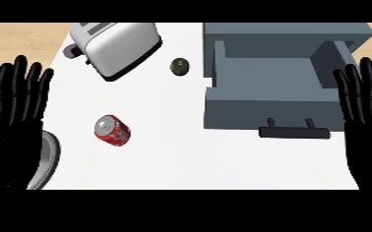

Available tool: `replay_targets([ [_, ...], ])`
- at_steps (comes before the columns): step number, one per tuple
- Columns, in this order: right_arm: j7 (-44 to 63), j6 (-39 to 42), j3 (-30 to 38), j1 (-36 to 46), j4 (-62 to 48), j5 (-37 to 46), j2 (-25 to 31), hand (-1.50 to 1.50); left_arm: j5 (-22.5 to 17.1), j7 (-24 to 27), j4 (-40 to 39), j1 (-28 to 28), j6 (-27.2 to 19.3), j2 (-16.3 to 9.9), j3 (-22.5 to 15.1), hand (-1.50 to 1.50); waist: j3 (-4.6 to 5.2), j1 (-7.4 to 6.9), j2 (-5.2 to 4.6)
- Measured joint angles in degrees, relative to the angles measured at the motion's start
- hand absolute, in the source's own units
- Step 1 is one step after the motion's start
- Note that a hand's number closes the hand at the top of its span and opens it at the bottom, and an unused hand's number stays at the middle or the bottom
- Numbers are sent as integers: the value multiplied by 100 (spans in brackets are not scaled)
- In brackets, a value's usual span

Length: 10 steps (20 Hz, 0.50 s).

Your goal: Pick up the can, place it into the drawer and close the drawer

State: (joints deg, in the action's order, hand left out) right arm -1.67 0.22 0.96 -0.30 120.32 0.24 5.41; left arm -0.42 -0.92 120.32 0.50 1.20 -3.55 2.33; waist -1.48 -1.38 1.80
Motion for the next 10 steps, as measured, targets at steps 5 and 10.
replay_targets([
  [5, -7, -28, -21, 88, 11, 14, -32, -150, -1111, 174, 122, 22, 1297, -401, -428, -150, 122, 134, -120],
  [10, 575, -115, 16, -229, -245, 18, -52, -150, -1968, -181, -233, -243, 2735, -1299, -804, -150, 154, 225, -199],
])
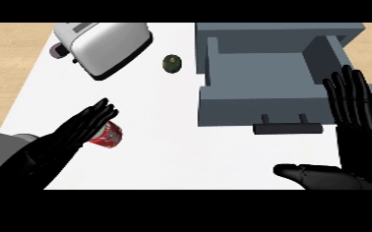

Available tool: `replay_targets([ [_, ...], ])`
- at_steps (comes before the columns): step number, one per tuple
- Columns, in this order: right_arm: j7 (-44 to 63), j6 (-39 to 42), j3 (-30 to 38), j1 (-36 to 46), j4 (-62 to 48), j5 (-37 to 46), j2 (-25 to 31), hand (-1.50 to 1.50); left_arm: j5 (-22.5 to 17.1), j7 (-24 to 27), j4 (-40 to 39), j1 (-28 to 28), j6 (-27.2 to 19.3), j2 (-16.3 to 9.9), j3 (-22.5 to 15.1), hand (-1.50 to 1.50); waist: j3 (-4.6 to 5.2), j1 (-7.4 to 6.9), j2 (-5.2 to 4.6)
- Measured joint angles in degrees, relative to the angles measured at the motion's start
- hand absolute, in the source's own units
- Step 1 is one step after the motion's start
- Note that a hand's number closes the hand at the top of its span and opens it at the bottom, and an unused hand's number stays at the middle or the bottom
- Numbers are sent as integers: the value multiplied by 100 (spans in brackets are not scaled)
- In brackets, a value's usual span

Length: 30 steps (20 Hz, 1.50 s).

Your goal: Pick up the can, place it into the drawer and close the drawer

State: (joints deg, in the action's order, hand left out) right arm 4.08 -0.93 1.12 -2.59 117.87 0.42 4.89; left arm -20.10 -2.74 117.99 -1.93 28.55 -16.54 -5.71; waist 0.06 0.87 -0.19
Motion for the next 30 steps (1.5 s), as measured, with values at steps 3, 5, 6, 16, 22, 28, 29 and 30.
replay_targets([
  [3, 456, -48, 82, -86, 89, -44, 54, -150, -684, -43, -311, -148, 809, -676, 328, -150, 2, -32, 4],
  [5, 522, -40, 110, -234, 105, -54, 58, -150, -1107, 8, -530, -219, 1308, -1067, 589, -150, 2, -47, 10],
  [6, 587, -37, 133, -241, 88, -68, 69, -150, -1302, 19, -689, -190, 1518, -1240, 732, -150, 0, -53, 11],
  [16, 386, 259, 376, -740, 180, -263, 84, -150, -2473, -380, -1594, -32, 2403, -1941, 1456, -150, -7, -70, 21],
  [22, 83, 440, 472, -994, 68, -321, 15, -150, -2461, -718, -1965, 354, 2333, -1800, 1488, -150, -7, -61, 21],
  [28, 23, 551, 579, -1059, 88, -311, -2, -150, -1741, -550, -2329, 493, 2607, -1275, 1582, -150, -5, -67, 21],
  [29, -14, 618, 646, -1095, 70, -357, 32, -150, -1647, -567, -2363, 568, 2594, -1200, 1557, -150, -5, -65, 21],
  [30, -67, 649, 652, -1135, 62, -355, 8, -150, -1527, -536, -2417, 604, 2619, -1127, 1578, -150, -6, -64, 21],
])
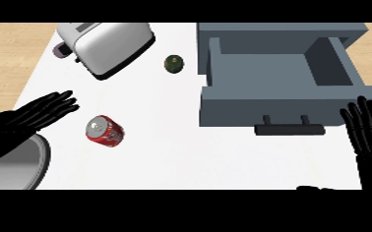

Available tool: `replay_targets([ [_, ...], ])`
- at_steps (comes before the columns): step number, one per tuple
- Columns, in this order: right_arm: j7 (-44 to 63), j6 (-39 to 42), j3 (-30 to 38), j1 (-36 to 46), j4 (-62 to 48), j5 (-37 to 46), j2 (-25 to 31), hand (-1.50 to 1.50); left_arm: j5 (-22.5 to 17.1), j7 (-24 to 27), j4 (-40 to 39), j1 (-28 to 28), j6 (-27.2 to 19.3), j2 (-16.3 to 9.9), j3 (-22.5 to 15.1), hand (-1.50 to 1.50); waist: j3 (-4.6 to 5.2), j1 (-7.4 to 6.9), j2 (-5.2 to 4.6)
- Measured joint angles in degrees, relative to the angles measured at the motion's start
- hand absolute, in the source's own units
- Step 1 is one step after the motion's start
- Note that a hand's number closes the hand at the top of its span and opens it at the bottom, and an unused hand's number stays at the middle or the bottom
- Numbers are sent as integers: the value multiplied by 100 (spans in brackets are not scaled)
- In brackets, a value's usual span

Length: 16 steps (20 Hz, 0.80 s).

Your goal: Pick up the can, place it into the drawer and close the drawer

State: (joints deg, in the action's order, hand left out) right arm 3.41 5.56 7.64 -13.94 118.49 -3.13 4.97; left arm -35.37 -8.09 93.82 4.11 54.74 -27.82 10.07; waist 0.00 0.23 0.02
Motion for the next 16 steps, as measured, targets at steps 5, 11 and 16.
replay_targets([
  [5, -131, 73, 78, -38, -79, 22, -35, -150, 826, 270, -235, 86, 43, 528, -49, -150, 1, 0, -1],
  [11, -113, 228, 220, -143, 33, -49, -32, -150, 1787, 895, -775, 212, 149, 846, 68, -150, 1, 3, -2],
  [16, -247, 338, 290, -138, -105, -62, -58, -150, 2574, 1500, -1427, 430, 99, 874, 172, -150, 2, 9, -5],
])
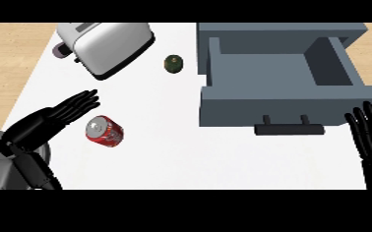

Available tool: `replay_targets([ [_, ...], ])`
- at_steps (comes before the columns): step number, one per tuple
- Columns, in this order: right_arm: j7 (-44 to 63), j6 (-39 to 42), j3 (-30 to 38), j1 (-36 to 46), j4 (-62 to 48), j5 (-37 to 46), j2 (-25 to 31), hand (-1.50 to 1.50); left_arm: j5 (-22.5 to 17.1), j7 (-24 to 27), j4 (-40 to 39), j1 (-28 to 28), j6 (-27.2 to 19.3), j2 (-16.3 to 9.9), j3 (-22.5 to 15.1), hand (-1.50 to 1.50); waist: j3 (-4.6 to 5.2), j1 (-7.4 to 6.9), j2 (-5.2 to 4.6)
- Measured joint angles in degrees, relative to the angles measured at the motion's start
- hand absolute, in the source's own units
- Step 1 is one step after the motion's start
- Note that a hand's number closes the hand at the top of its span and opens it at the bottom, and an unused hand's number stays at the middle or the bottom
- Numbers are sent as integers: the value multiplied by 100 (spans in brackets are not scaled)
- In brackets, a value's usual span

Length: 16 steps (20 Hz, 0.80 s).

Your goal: Pick up the can, place it into the drawer and close the drawer

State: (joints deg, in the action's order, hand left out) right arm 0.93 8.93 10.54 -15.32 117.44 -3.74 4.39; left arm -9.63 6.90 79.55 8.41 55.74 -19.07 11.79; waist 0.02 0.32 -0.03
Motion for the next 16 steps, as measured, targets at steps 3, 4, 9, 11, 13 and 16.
replay_targets([
  [3, -5, 57, 10, -111, 98, -10, -56, -150, 392, 328, -314, 74, -104, 12, -17, -150, 1, 6, 0],
  [4, 30, 43, 40, -15, 59, -8, -33, -150, 505, 459, -529, 172, -133, -45, 5, -150, 1, 8, -1],
  [9, 3, 62, 56, 83, -37, 39, -58, -150, 1192, 1207, -1176, 277, -484, -151, -158, -150, 1, 12, -5],
  [11, -50, 72, 55, 177, -176, 84, -46, -150, 1381, 1523, -1496, 381, -621, -290, -205, -150, 4, 16, -8],
  [13, -71, 46, 13, 143, -157, 135, -108, -150, 1525, 1749, -1637, 368, -793, -332, -307, -150, 4, 15, -7],
  [16, -99, 83, 25, 138, -205, 141, -100, -150, 1701, 2007, -2099, 604, -1007, -393, -449, -150, 5, 35, -11],
])
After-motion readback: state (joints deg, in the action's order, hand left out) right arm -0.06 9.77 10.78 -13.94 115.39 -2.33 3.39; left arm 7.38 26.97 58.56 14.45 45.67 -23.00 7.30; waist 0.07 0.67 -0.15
